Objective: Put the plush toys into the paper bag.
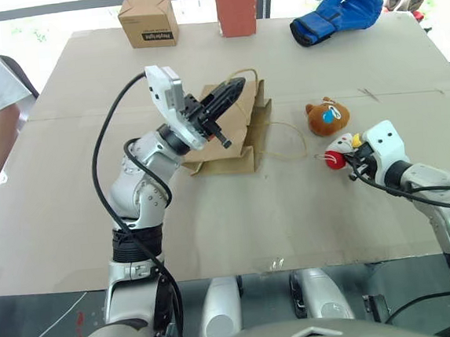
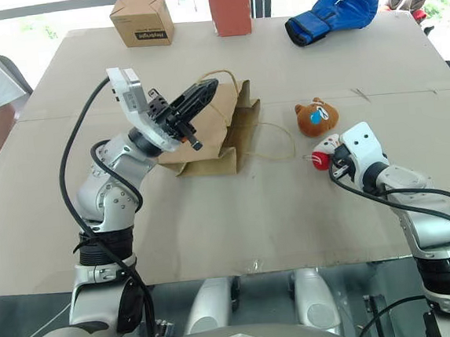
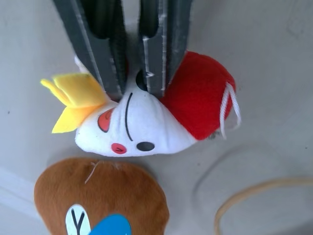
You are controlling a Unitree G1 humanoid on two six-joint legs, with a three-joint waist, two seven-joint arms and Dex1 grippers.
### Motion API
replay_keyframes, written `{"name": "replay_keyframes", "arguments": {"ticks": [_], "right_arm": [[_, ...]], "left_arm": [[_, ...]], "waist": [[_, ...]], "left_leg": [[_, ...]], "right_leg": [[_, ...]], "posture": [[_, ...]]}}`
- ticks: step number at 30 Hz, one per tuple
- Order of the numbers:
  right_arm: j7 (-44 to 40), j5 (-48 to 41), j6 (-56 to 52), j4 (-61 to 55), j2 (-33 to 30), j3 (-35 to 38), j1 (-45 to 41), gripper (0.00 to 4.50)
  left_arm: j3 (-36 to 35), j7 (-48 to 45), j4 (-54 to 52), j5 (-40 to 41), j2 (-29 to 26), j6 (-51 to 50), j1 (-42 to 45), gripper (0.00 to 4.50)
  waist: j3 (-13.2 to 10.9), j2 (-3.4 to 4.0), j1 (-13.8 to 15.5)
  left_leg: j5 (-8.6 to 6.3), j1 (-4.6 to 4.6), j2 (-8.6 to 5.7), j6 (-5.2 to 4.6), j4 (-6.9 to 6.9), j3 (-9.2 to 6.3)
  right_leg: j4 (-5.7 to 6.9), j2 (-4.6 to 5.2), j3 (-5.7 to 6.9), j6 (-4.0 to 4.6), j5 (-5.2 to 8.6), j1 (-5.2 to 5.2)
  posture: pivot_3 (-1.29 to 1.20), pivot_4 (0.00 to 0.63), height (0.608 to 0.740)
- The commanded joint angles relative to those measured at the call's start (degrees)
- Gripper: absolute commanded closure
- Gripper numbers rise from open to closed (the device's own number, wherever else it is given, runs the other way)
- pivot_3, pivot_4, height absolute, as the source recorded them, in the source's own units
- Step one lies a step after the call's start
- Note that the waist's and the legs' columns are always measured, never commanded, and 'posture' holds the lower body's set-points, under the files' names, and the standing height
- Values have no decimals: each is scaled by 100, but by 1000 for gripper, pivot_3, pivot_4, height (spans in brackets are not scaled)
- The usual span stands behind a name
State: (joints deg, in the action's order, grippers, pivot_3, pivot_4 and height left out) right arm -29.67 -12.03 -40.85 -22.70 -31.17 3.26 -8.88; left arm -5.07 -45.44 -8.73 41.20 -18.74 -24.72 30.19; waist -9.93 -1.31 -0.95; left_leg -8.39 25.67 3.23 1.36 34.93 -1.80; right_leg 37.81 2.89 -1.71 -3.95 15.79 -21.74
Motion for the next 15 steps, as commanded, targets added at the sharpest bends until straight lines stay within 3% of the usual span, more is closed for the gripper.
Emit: {"name": "replay_keyframes", "arguments": {"ticks": [1, 7, 15], "right_arm": [[-340, -597, 366, -719, 112, 258, -263, 4481], [-248, -511, 361, -716, 169, -242, -971, 4481], [5, 445, 684, 352, 715, -1773, -1778, 4481]], "left_arm": [[-35, -277, -338, 269, -189, -181, -36, 4500], [37, -380, -252, 253, -202, -230, 19, 4500], [85, -240, -199, 235, 9, -215, 156, 4500]], "waist": [[-4, 5, -8], [-12, 13, 19], [-12, 14, 17]], "left_leg": [[0, 1, 0, 0, -1, -1], [0, 2, 0, 0, -3, -3], [0, 5, -1, 0, -6, -3]], "right_leg": [[2, -2, 0, -1, 0, -3], [1, -2, 2, -1, 0, -3], [-2, -2, 3, -2, -3, -5]], "posture": [[0, 150, 740], [0, 150, 740], [0, 150, 740]]}}
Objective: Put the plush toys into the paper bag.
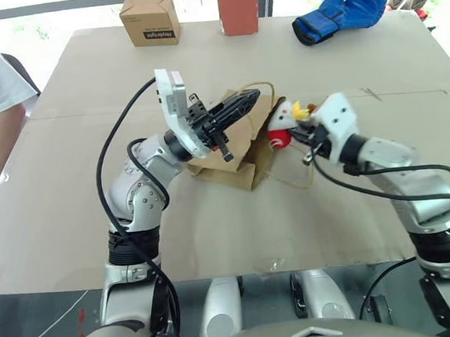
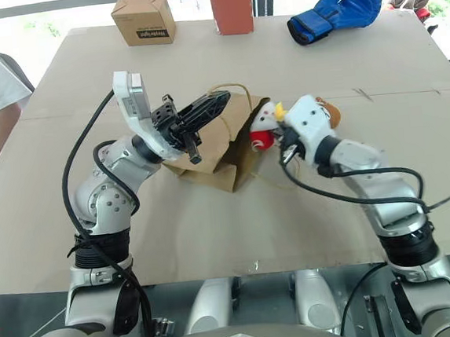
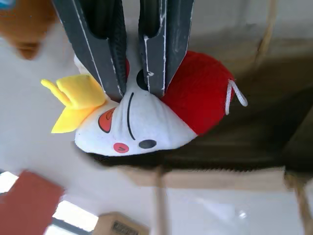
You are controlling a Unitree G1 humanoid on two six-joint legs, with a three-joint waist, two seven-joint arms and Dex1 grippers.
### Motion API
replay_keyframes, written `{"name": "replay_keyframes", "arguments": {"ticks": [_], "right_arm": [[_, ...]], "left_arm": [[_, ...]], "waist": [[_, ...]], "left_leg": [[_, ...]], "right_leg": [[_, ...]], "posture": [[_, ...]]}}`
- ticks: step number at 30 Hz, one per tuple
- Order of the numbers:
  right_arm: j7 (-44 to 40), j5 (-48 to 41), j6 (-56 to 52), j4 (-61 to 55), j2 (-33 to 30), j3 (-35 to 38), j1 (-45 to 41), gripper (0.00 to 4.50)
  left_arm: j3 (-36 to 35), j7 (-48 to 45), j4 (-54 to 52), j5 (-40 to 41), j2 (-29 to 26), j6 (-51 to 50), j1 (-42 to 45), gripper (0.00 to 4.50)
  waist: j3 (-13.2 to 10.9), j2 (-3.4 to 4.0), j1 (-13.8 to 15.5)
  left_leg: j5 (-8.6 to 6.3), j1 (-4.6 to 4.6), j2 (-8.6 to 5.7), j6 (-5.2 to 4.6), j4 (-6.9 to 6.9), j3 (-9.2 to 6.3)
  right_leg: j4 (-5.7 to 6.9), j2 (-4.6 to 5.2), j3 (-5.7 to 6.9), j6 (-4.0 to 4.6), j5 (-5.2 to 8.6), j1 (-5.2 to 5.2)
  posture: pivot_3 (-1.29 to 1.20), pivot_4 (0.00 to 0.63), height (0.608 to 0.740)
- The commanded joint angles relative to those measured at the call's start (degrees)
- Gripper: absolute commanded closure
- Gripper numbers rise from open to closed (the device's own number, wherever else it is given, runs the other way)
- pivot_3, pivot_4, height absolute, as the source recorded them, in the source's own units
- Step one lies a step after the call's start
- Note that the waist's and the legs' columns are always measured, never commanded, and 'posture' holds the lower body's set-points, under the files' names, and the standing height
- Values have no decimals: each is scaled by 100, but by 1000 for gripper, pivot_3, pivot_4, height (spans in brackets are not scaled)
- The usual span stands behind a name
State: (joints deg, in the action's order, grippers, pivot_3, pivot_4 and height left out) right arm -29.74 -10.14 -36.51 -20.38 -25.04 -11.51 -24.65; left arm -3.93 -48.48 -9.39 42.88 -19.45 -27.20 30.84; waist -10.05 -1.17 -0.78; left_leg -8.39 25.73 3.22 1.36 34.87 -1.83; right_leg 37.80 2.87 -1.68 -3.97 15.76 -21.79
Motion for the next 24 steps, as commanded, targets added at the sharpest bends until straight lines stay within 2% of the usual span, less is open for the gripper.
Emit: {"name": "replay_keyframes", "arguments": {"ticks": [1, 5, 11, 12, 14, 17, 18, 21, 24], "right_arm": [[-15, 312, 307, 230, 179, -429, -270, 4481], [-187, 456, 539, 713, 501, -833, -577, 4481], [-598, 398, 1050, 2240, 1194, -996, -1287, 4481], [-659, 391, 1165, 2425, 1259, -981, -1327, 3778], [-776, 374, 1230, 2408, 1270, -930, -1294, 2930], [-660, 263, 909, 1746, 1140, -630, -998, 1341], [-642, 285, 847, 1515, 1030, -572, -873, 1191], [-576, 102, 443, 727, 730, -197, -540, 1191], [-598, -427, -189, -150, 415, 516, -276, 1191]], "left_arm": [[-18, 97, -146, 60, 111, 30, 94, 4500], [26, 164, -230, 53, 209, 29, 56, 4500], [124, 111, -354, 78, 250, -1, -128, 4500], [114, 112, -354, 73, 243, 18, -149, 4500], [53, 117, -343, 43, 187, 70, -187, 4500], [-172, 169, -248, 58, 70, 125, -225, 4500], [-224, 163, -219, 52, 45, 149, -243, 4500], [-339, 188, -167, 23, 9, 182, -303, 4500], [-390, 204, -156, -53, -45, 220, -359, 4500]], "waist": [[0, 1, 1], [-1, 1, -9], [-2, 2, -19], [-2, 2, -19], [-2, 2, 9], [-3, 3, 9], [-3, 3, 11], [-3, 3, 13], [-3, 3, 8]], "left_leg": [[0, 2, 0, 0, -1, 0], [0, 0, 0, 0, -4, -2], [0, -2, 0, 0, -3, -2], [0, -2, 0, 0, -3, -2], [0, -1, 0, 0, -4, -3], [0, 4, 0, 0, -7, -7], [0, 4, 0, 0, -7, -7], [0, 3, 0, 1, -7, -6], [0, 2, 0, 1, -7, -6]], "right_leg": [[0, 0, 0, -3, -1, -1], [1, -1, 2, -15, -8, -2], [3, -2, 1, -16, -9, -1], [5, -2, 1, -16, -9, -1], [5, -2, 3, -16, -10, -1], [4, -2, 7, -16, -9, -3], [4, -2, 7, -17, -9, -3], [3, -1, 7, -16, -9, -2], [4, -1, 7, -16, -9, -2]], "posture": [[0, 150, 740], [0, 150, 740], [0, 150, 740], [0, 150, 740], [0, 150, 740], [0, 150, 740], [0, 150, 740], [0, 150, 740], [0, 150, 740]]}}
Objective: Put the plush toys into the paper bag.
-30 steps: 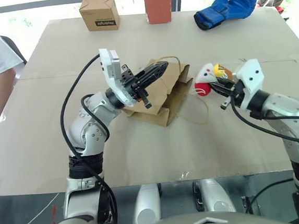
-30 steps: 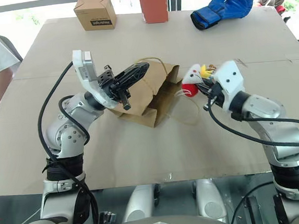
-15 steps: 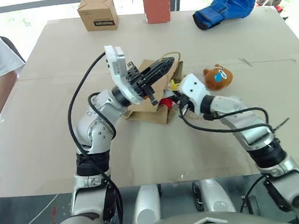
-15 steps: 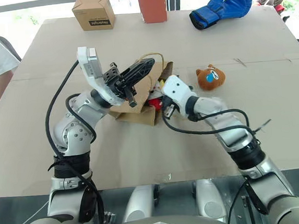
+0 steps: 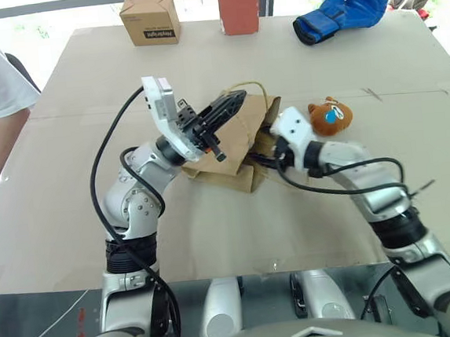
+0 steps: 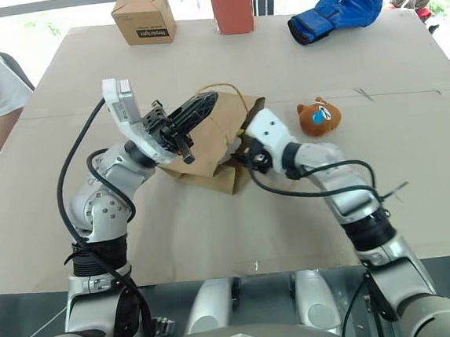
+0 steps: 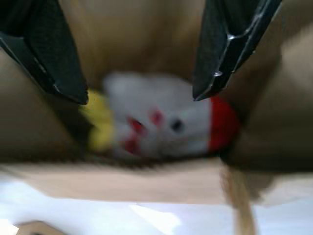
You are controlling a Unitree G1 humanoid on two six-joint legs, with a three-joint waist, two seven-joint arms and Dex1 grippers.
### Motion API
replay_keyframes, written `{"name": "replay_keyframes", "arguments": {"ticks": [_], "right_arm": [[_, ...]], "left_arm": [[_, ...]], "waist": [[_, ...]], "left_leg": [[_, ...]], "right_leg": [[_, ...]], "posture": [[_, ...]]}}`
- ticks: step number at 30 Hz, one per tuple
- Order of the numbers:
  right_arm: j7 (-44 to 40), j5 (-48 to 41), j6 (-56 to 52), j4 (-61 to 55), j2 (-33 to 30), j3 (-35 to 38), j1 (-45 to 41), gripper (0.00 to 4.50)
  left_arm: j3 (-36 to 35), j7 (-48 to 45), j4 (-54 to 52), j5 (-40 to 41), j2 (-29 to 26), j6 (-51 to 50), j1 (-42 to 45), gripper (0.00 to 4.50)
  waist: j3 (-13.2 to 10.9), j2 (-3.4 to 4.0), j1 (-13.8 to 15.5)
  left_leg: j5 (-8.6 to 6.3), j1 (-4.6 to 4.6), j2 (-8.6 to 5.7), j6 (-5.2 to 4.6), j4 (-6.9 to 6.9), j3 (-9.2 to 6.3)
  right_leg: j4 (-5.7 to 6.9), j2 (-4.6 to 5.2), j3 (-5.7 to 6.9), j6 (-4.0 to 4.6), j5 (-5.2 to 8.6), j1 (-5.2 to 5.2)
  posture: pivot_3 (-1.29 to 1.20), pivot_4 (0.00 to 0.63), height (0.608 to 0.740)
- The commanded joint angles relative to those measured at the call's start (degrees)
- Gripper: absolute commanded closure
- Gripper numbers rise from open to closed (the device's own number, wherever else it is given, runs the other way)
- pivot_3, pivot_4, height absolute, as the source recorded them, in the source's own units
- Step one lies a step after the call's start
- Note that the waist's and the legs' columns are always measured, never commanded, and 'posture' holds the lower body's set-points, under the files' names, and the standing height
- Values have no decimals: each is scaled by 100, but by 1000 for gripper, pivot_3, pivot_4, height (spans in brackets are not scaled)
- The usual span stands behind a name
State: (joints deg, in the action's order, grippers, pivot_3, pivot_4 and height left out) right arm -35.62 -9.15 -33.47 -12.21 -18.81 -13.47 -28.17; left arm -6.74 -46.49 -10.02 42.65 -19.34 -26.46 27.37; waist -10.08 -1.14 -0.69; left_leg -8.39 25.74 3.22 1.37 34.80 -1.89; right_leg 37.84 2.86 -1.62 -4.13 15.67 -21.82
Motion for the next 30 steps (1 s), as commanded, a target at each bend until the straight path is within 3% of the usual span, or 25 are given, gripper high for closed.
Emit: {"name": "replay_keyframes", "arguments": {"ticks": [1, 6, 10, 12, 15, 19, 25, 30], "right_arm": [[-63, -761, -723, -1216, -330, 993, 130, 1191], [-23, -943, -1268, -1338, -1137, 1671, 43, 1191], [529, 8, -1165, 233, -1522, 1130, -486, 1191], [641, 74, -1029, 1293, -1228, 1049, -822, 1191], [500, 445, -490, 2447, -1133, 648, -1098, 2512], [334, 393, -163, 2593, -1141, 747, -1122, 4411], [-126, -132, 377, 1609, -1227, 1233, -570, 4466], [-318, -861, -79, -45, -1106, 1428, 38, 4466]], "left_arm": [[-125, 19, -91, -31, -70, 150, -17, 4500], [-154, 61, -43, -95, -133, 211, -18, 4500], [-114, 116, 24, -167, -67, 302, 58, 4500], [-71, 131, 27, -218, -38, 339, 91, 4500], [-45, 146, -32, -255, -41, 342, 124, 4500], [-103, 190, -93, -212, -85, 310, 65, 4500], [-115, 227, -161, -97, -89, 218, 12, 4500], [-117, 214, -57, -54, -83, 183, 127, 4500]], "waist": [[0, 1, -1], [0, 0, -1], [0, 0, -43], [0, 0, -33], [-1, 1, -32], [-2, 2, -10], [-2, 2, 0], [-5, 5, -22]], "left_leg": [[0, -1, 0, 0, 0, 0], [0, -1, 0, 0, 0, 2], [0, -7, 1, 0, 1, 9], [0, -7, 0, -1, 1, 8], [0, -4, -1, -1, 0, 9], [-1, -2, -2, -3, -8, 7], [-1, 0, -2, -2, -7, 7], [-1, -3, -2, -2, -7, 7]], "right_leg": [[0, 0, 0, 1, 0, 0], [-4, 2, -1, 20, 11, 2], [-5, 2, -8, 22, 11, 0], [-4, 1, -8, 22, 11, 0], [-5, 0, -11, 16, 8, 0], [-7, 0, -9, -1, 0, -1], [-8, 0, -7, -1, 0, 0], [-4, 0, -8, -2, 0, -1]], "posture": [[0, 150, 740], [0, 150, 740], [0, 150, 740], [0, 150, 740], [0, 150, 740], [0, 150, 740], [0, 150, 740], [0, 150, 740]]}}
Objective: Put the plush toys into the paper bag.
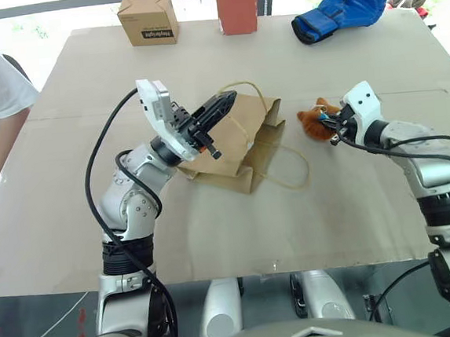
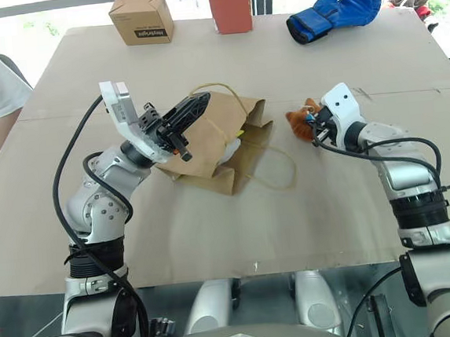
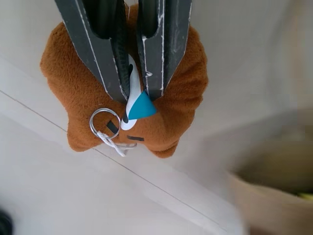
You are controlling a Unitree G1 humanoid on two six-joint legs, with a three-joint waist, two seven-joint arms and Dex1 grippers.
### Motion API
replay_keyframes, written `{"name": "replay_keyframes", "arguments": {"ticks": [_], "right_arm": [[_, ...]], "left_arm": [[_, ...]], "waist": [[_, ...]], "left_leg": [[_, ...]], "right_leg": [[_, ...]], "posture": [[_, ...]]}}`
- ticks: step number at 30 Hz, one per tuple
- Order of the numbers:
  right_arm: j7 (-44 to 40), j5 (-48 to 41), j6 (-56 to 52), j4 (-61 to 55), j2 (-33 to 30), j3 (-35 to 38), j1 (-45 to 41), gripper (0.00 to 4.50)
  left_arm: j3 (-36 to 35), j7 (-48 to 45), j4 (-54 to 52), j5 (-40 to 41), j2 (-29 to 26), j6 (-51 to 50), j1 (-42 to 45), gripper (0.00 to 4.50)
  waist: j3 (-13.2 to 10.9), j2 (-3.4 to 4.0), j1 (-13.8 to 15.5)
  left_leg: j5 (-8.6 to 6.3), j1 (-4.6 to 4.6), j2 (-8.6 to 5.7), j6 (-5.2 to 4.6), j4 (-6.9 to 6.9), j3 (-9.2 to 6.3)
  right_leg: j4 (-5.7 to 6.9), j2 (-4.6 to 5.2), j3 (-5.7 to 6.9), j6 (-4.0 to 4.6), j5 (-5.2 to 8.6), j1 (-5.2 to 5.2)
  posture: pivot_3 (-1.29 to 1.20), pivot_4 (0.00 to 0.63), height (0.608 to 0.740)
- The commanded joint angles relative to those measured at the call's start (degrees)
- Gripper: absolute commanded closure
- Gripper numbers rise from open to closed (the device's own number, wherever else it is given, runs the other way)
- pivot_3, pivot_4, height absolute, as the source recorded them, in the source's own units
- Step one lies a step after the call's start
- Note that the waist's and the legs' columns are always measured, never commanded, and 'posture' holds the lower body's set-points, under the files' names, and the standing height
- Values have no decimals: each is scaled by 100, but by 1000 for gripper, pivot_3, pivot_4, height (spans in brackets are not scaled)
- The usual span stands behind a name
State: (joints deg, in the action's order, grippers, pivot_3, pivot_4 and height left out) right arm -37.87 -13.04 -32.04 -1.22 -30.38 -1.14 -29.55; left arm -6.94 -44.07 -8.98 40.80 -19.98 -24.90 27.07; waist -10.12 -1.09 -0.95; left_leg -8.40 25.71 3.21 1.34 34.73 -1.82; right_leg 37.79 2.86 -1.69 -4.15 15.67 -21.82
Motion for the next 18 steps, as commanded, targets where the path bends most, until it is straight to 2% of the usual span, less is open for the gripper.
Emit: {"name": "replay_keyframes", "arguments": {"ticks": [1, 4, 7, 9, 15, 17, 18], "right_arm": [[-95, -573, -335, -1421, 73, 174, 260, 4466], [-122, -813, -680, -2053, 226, -178, 326, 4466], [-193, -740, -794, -2082, 352, -692, 190, 4466], [-234, -350, -459, -1459, 599, -1220, -191, 4466], [-240, 311, 857, 682, 1484, -1737, -1145, 4466], [-397, 267, 1011, 1139, 1681, -1727, -1282, 4466], [-467, 165, 1048, 1337, 1799, -1617, -1332, 4187]], "left_arm": [[-90, -44, -118, 122, -15, 33, 193, 4500], [-61, -61, -52, 129, 28, 27, 325, 4500], [-31, -103, 8, 126, 64, 27, 421, 4500], [74, -209, -38, 117, 88, 26, 419, 4500], [250, -306, -241, 154, 196, -57, 292, 4500], [263, -274, -297, 157, 209, -64, 251, 4500], [260, -250, -323, 159, 213, -65, 228, 4500]], "waist": [[0, 0, 0], [0, 0, 3], [0, 0, 3], [0, 0, 7], [-1, 0, -11], [0, -1, 3], [-1, -1, 13]], "left_leg": [[0, 0, 1, 0, 0, -1], [0, -1, 1, 0, -1, -5], [0, -1, 1, 1, 1, -2], [0, -1, 1, 1, 1, -3], [1, -2, 1, 1, 3, -6], [1, 0, 1, 1, 1, -6], [1, 0, 1, 1, 0, -6]], "right_leg": [[1, -1, 1, 0, 0, 0], [2, -2, 3, 1, 1, 0], [-1, -1, 2, 2, 1, 1], [-1, -1, 2, 2, 1, 1], [5, -3, 3, 1, 0, -1], [3, -3, 4, 1, 0, 0], [2, -3, 4, 0, 0, 0]], "posture": [[0, 150, 740], [0, 150, 740], [0, 150, 740], [0, 150, 740], [0, 150, 740], [0, 150, 740], [0, 150, 740]]}}
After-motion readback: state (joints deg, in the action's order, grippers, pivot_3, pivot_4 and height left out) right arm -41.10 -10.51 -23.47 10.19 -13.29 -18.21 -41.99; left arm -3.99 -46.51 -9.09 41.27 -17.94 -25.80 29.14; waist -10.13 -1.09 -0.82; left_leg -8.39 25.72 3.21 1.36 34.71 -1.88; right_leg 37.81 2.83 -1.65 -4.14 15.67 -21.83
